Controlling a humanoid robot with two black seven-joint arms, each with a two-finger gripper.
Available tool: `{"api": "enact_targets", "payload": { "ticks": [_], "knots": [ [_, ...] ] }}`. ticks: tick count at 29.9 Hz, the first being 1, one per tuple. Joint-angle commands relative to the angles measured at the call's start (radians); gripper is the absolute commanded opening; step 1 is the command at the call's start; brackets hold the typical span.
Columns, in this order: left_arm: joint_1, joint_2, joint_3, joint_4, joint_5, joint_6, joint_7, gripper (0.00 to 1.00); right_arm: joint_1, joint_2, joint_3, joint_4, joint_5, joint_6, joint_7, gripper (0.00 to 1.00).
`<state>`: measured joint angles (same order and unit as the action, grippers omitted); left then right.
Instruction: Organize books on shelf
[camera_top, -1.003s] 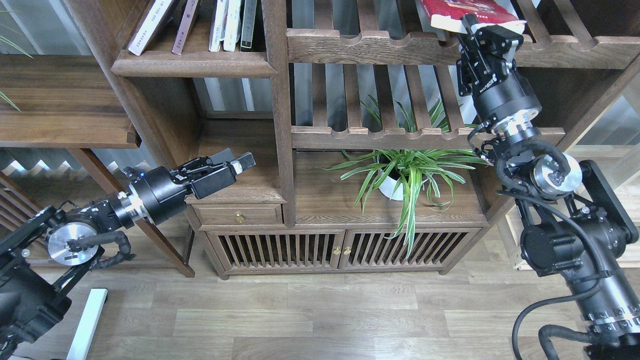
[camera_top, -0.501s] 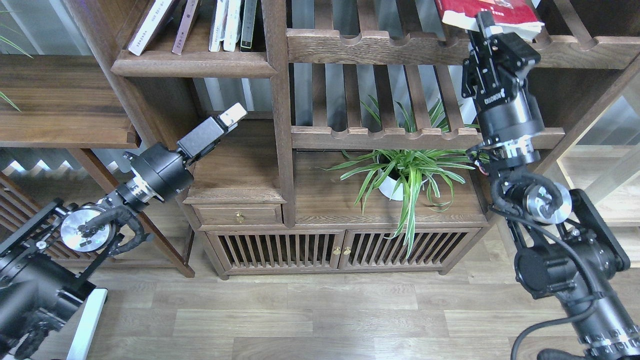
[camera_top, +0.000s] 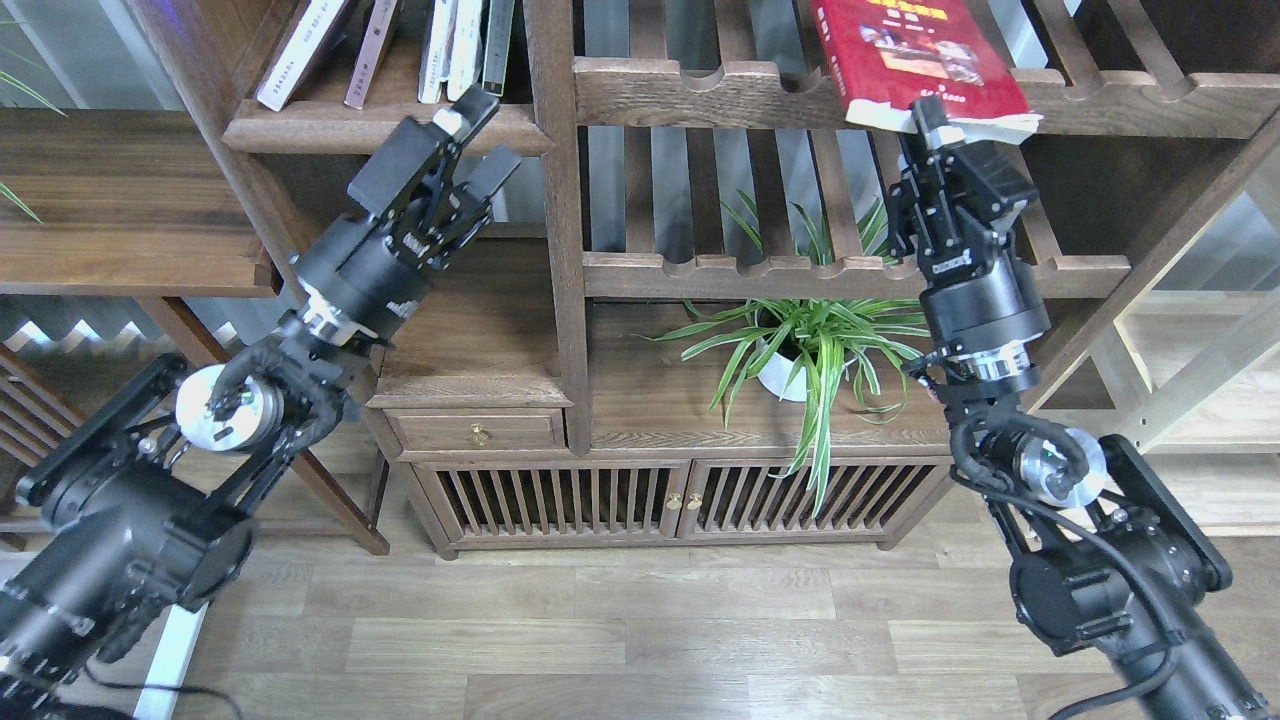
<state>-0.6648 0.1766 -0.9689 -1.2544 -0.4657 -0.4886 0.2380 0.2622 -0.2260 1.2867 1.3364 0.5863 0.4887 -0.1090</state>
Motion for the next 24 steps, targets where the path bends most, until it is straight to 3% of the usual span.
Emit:
{"api": "enact_targets", "payload": {
  "ticks": [1, 6, 14, 24],
  "knots": [
    [-0.024, -0.005, -0.002, 0.003, -0.022, 0.016, 0.021, 0.98, 0.0, 0.0, -0.006, 0.0, 0.001, 0.0, 0.0, 0.0],
    [-0.059, -0.005, -0.017, 0.041, -0.036, 0.097, 0.132, 0.98, 0.0, -0.004, -0.006, 0.001, 0.001, 0.0, 0.002, 0.0],
    [-0.15, -0.026, -0.019, 0.164, -0.036, 0.097, 0.135, 0.98, 0.006, -0.001, -0.035, 0.003, 0.001, 0.0, 0.002, 0.0],
    [-0.16, -0.028, -0.022, 0.187, -0.036, 0.099, 0.135, 0.98, 0.034, 0.031, -0.096, 0.003, 0.0, 0.0, 0.005, 0.0]
  ]
}}
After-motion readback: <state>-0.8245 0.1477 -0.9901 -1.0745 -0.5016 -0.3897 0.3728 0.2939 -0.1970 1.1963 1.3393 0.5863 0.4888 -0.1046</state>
